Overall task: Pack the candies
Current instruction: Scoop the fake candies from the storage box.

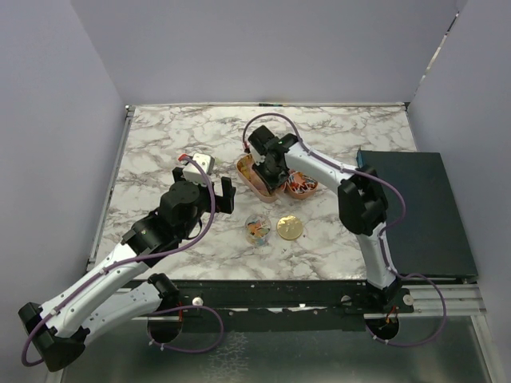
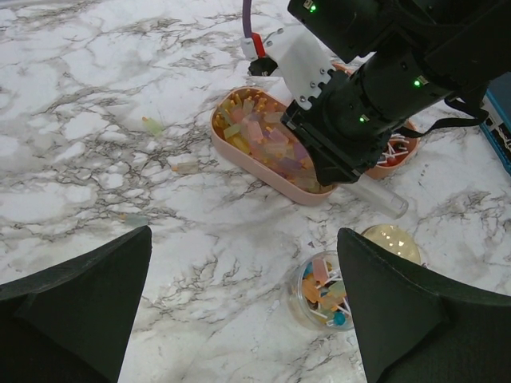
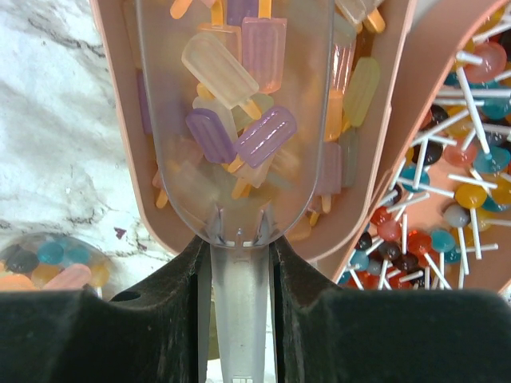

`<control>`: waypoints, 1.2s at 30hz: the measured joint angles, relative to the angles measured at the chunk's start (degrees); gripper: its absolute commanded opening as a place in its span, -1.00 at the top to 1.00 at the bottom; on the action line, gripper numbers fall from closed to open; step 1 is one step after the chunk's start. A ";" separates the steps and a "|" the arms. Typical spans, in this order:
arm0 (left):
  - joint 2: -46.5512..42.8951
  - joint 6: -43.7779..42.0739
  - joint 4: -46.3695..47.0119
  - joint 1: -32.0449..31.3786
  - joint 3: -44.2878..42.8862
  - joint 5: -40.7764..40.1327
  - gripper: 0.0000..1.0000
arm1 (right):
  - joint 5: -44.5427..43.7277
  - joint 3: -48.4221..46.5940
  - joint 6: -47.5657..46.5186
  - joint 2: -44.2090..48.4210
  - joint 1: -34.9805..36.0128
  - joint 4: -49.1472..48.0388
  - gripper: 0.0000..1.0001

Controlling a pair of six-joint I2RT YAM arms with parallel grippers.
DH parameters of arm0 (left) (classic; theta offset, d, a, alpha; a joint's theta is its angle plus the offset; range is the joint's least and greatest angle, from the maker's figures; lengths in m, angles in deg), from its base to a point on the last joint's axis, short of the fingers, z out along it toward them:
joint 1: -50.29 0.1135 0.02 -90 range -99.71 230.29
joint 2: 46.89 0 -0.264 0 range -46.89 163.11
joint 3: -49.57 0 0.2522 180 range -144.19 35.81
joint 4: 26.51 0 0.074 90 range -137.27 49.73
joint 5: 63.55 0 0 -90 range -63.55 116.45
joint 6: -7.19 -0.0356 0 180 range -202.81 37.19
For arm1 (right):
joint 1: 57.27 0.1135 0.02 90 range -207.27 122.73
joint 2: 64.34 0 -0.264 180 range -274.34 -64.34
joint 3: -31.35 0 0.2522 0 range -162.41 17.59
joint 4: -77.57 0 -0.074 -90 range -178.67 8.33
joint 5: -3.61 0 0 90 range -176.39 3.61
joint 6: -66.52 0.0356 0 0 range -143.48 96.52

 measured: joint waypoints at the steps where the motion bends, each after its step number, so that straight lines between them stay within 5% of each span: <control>1: 0.04 0.00 0.00 0.00 0.00 0.00 -0.98 | 0.02 1.29 0.02 0.92 0.00 -0.81 0.99; 20: 1.64 0.02 -0.02 0.17 0.00 -1.25 -0.98 | 0.59 20.46 -0.61 20.92 0.00 -11.10 0.99; 36: 5.75 0.02 0.15 0.31 0.20 3.61 -0.98 | 8.83 43.76 -15.45 41.77 2.78 -19.02 0.99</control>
